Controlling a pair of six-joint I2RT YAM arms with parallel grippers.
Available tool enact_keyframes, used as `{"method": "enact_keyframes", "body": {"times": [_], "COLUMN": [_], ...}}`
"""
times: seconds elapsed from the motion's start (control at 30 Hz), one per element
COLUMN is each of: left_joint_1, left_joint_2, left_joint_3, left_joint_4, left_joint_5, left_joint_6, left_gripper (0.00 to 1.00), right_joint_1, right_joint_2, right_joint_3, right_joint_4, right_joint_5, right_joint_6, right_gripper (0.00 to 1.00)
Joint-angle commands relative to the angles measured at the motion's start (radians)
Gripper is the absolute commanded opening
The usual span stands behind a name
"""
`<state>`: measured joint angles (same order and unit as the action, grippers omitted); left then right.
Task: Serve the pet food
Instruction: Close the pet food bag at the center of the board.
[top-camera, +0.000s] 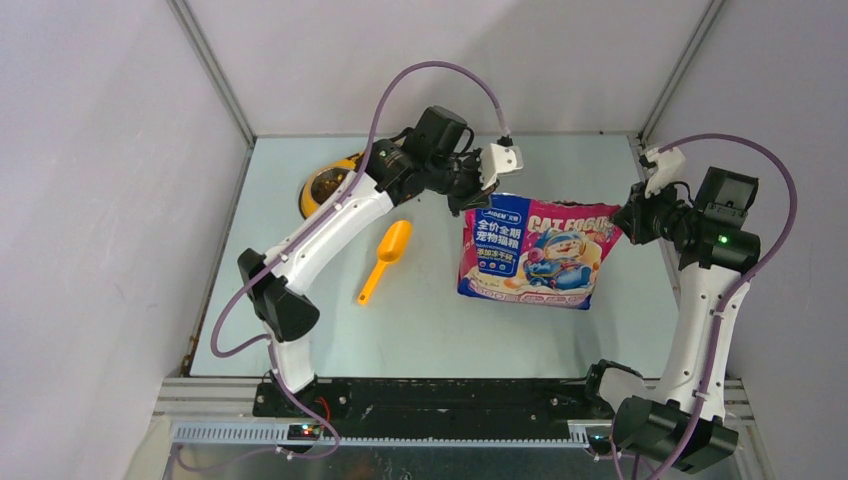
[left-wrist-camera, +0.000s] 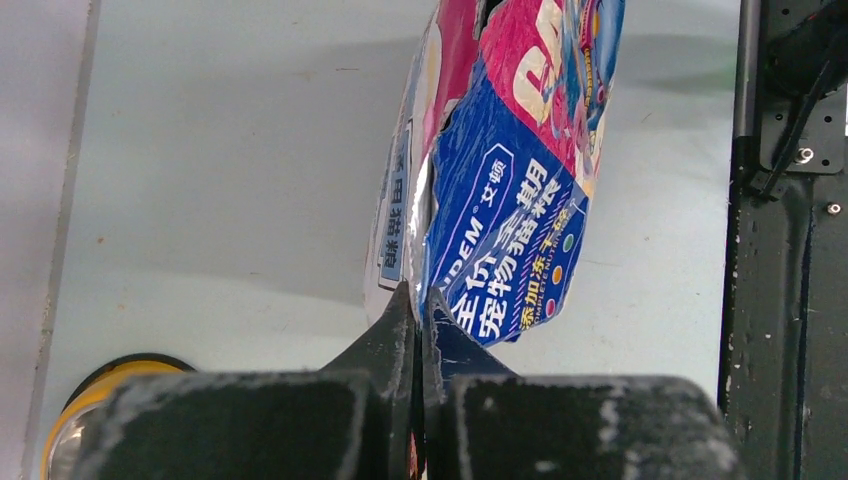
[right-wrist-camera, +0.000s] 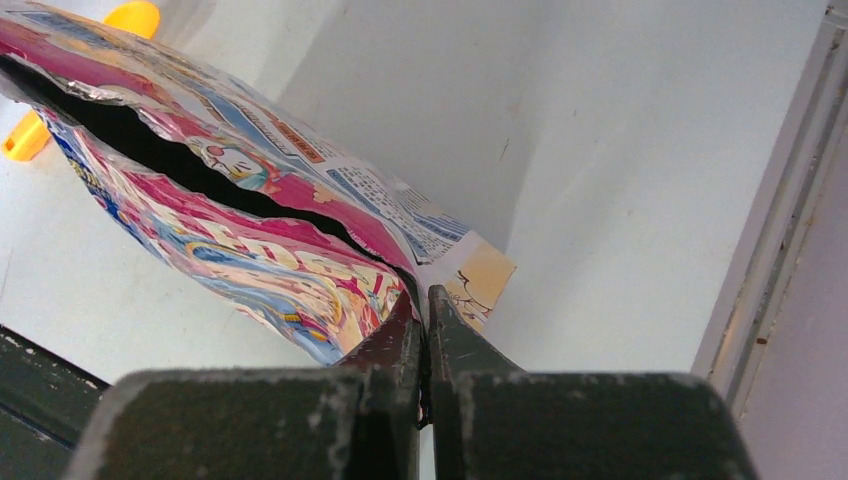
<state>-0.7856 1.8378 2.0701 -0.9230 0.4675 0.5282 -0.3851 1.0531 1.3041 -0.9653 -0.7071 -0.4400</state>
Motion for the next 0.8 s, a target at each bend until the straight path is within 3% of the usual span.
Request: {"method": "enact_keyframes", "body": {"times": [0.0, 0.1, 0.17, 0.23, 0.47, 0.77], "left_joint_1": [0.018, 0.017, 0.008, -0.003, -0.04, -0.071], "left_joint_2": [-0.064, -0.046, -0.029, -0.01, 0.079, 0.165], "left_joint_3": [0.011, 0.046, 0.074, 0.104, 0.222, 0.262], "left_joint_4": [-0.009, -0.035, -0.052, -0.07, -0.103, -0.096], "left_joint_5": [-0.045, 0.017, 0.046, 0.057, 0.057, 0.007], "left_joint_6": [-0.007, 0.004, 0.014, 0.028, 0.049, 0.043], "left_gripper": [0.02, 0.48, 0.64, 0.71, 0.77, 0.72], "right_joint_1": [-0.021, -0.016, -0.009, -0.003, 0.003, 0.008], "right_joint_2": [-0.004, -0.011, -0.016, -0.02, -0.024, -0.025], "right_joint_3": [0.026, 0.027, 0.027, 0.026, 0.026, 0.026], "right_joint_4": [0.185, 0.172, 0.159, 0.155, 0.139, 0.124], "right_joint_5": [0.145, 0.101, 0.08, 0.076, 0.059, 0.046], "right_joint_6": [-0.004, -0.016, -0.024, -0.03, -0.041, -0.047], "right_gripper": [0.0, 0.0, 0.0, 0.0, 0.0, 0.0]}}
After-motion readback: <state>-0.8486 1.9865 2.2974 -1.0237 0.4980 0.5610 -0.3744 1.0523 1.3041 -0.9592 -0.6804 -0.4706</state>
